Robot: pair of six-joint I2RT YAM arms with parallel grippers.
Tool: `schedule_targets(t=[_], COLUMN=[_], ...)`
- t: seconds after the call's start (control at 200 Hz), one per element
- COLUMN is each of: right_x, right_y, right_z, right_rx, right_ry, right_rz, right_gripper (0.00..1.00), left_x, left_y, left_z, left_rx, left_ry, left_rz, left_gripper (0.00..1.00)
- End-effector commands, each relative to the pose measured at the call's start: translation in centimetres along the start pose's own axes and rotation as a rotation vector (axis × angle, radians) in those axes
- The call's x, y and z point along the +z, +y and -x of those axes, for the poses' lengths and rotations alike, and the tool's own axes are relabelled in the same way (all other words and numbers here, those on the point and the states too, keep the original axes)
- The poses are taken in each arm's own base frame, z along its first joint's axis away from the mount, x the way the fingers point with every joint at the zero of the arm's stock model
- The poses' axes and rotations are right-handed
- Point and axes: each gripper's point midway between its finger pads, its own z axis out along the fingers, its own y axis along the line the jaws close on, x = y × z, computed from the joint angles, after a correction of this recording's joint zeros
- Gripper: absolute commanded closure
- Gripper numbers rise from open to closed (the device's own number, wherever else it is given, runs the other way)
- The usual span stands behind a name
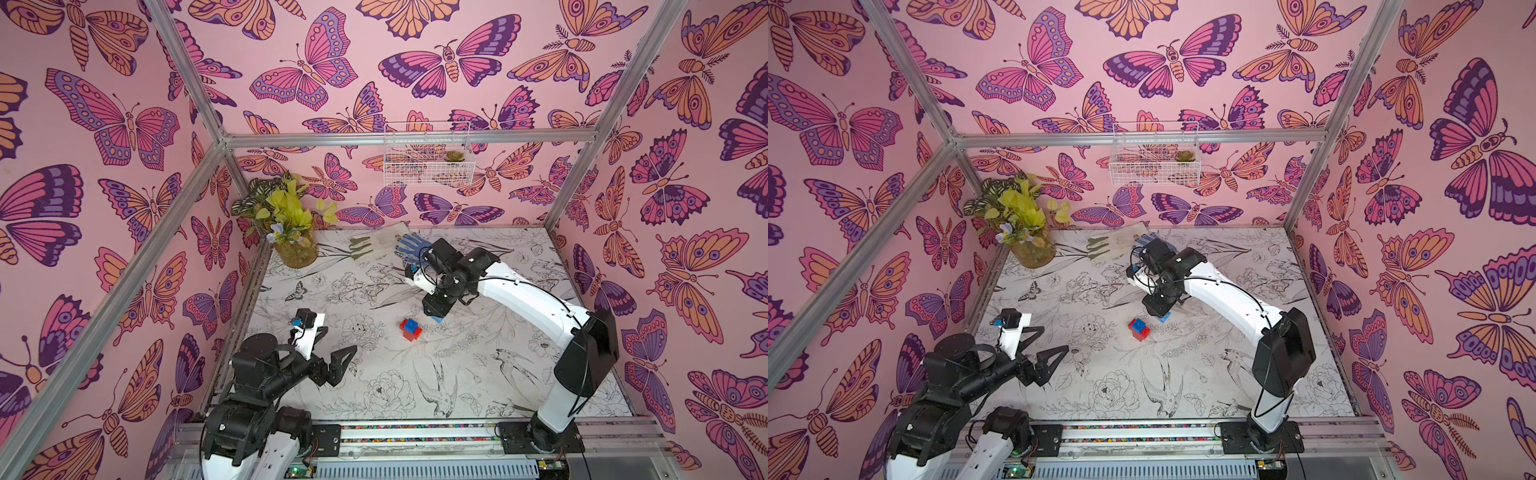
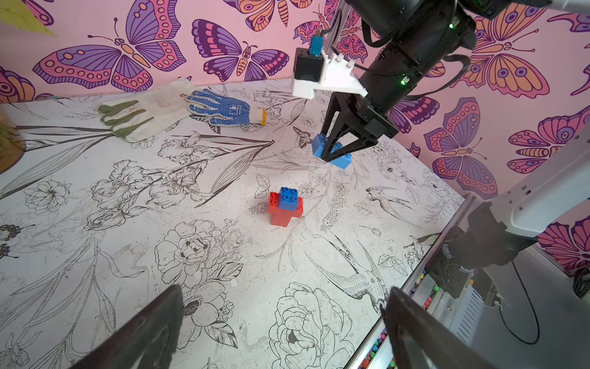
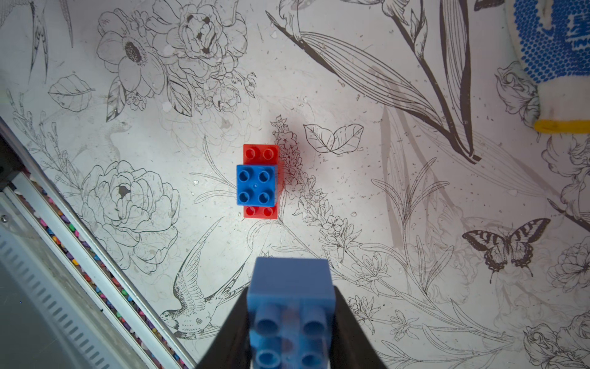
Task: Assemble the letter f with lego
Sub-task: Assemble the lego brick with the lego brick.
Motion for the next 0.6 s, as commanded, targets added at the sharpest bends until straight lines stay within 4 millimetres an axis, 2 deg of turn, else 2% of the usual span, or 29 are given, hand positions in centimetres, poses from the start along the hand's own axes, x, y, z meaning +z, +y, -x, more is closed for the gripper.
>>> schedule_targets(t=[0.0,0.24,0.591], right_x=[0.8,2.0,4.1], right_y=[0.8,1.8,2.8], right_z=[-0.1,0.4,0.2], right_rx=[-0.03,-0.067,-0.103], right_ry=[0.045,0.075,0.13], right_rz=[0.006,-0.002,0.003], right_gripper=[0.76,0.77,0.78], left_x=[0.2,0.1,0.1], left_y=[-0.1,-0.1,-0.1], left_z=[-0.2,-0.2,-0.2], left_rx=[0.003,0.006,0.005], left_ry=[-0.006,-0.009,-0.009], left_rz=[-0.009,-0.008,-0.009], left_gripper=[0.01,0.01,0.01])
